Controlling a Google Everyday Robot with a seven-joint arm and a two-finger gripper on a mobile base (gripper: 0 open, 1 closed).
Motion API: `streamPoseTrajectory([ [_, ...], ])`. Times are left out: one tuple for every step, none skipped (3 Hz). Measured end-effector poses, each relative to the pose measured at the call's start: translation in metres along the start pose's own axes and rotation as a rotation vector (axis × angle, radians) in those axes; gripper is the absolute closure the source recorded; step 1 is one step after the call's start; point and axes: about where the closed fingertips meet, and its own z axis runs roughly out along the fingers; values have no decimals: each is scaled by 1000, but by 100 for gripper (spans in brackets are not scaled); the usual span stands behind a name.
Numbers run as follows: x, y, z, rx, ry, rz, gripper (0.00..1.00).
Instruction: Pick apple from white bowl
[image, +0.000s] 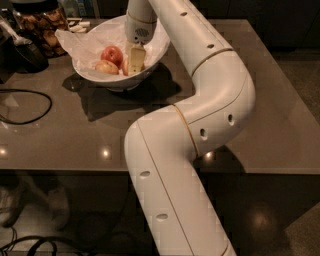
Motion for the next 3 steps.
streamPoseTrajectory([
  [3, 0, 1, 0, 4, 0, 34],
  [7, -1, 8, -8, 0, 1, 34],
  [9, -1, 15, -17, -3, 2, 34],
])
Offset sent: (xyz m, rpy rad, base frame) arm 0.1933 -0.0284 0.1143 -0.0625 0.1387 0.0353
